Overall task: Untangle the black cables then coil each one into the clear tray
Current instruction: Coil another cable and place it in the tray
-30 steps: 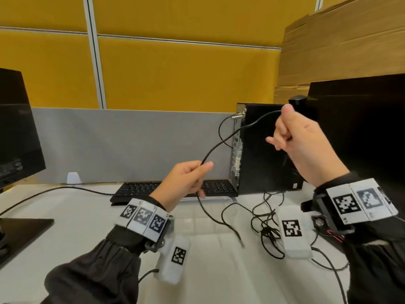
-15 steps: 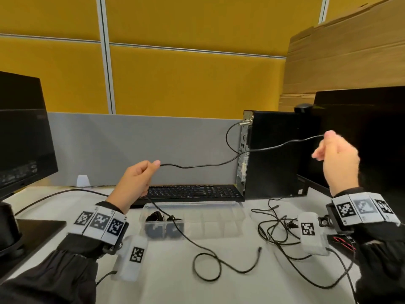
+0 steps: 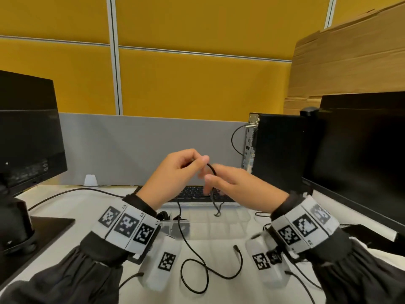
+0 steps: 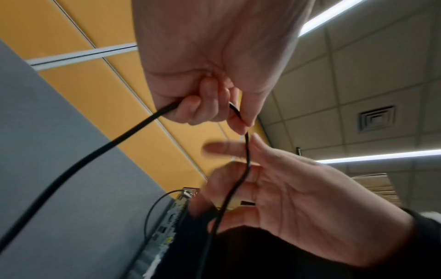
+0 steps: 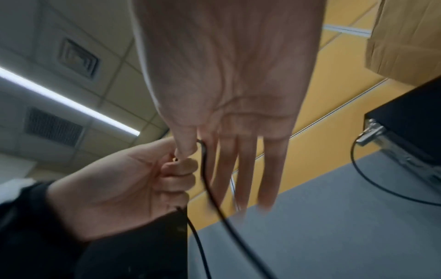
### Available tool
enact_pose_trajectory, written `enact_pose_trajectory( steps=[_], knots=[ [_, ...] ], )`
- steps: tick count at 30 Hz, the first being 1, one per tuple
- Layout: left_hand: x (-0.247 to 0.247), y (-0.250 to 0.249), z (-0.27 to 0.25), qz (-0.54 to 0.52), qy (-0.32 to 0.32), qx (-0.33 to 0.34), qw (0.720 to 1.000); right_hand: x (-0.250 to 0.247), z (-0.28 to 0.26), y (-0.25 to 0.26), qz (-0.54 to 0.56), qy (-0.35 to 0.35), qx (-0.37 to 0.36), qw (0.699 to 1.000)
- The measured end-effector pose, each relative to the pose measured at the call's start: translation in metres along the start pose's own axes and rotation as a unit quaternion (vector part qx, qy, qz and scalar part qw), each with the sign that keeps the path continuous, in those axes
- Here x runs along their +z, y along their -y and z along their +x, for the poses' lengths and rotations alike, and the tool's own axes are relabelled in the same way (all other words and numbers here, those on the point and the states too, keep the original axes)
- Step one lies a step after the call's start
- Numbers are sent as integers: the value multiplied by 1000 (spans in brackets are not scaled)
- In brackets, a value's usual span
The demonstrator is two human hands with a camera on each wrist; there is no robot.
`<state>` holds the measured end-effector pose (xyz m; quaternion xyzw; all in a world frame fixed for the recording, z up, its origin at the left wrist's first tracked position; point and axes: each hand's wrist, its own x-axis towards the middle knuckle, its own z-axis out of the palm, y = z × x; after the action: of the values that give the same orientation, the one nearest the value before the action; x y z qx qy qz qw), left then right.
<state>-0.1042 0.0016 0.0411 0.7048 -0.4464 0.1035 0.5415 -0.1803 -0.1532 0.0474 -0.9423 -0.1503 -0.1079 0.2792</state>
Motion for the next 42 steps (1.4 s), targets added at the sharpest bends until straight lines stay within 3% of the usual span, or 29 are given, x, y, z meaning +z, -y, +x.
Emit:
enact_pose_trajectory(
  steps=[2, 4, 6, 7, 8, 10, 12, 14, 17, 18, 20, 21, 24, 26, 31, 37, 42],
  knots=[
    [0, -3, 1, 7, -7, 8, 1000, -6, 1, 6, 127, 48, 12, 991],
    [0, 2, 1, 5, -12, -6, 1000, -14, -3, 0, 162, 16, 19, 986],
    [-1, 13, 0, 21, -10, -33, 999, -24, -6, -13, 144, -84, 47, 985],
    [-3, 22, -2, 30, -11, -48, 998, -33, -6, -25, 173, -158, 69, 970],
    [-5, 31, -3, 35, -13, -68, 997, -45, -8, -40, 241, -239, 94, 936],
    [-14, 53, -8, 41, -21, -113, 993, -72, -16, -63, 351, -389, 134, 841],
    [-20, 72, -14, 71, -7, -145, 987, -84, -29, -81, 283, -497, 163, 804],
    [-22, 83, -18, 126, 19, -155, 980, -81, -35, -90, 216, -539, 166, 797],
    [-18, 82, -17, 145, 40, -146, 978, -65, -29, -87, 11, -509, 193, 839],
    [-15, 78, -14, 144, 49, -139, 979, -58, -23, -82, -81, -492, 211, 840],
    [-8, 70, -9, 143, 67, -115, 981, -32, -7, -60, -241, -438, 178, 848],
    [-3, 65, -6, 137, 72, -100, 983, -13, 1, -47, -280, -381, 153, 867],
    [6, 54, 3, 104, 44, -49, 992, 36, 20, -22, -203, -203, 77, 955],
    [4, 52, 11, 83, 7, -31, 996, 42, 29, -20, -52, -160, 43, 985],
    [-11, 71, 19, 69, -30, -37, 996, 23, 42, -39, 10, -256, 1, 967],
    [-22, 94, 18, 87, 43, -70, 993, 7, 48, -74, 85, -421, 10, 903],
    [-33, 104, 16, 163, 26, -110, 980, -14, 41, -91, 157, -504, 34, 849]
  ],
)
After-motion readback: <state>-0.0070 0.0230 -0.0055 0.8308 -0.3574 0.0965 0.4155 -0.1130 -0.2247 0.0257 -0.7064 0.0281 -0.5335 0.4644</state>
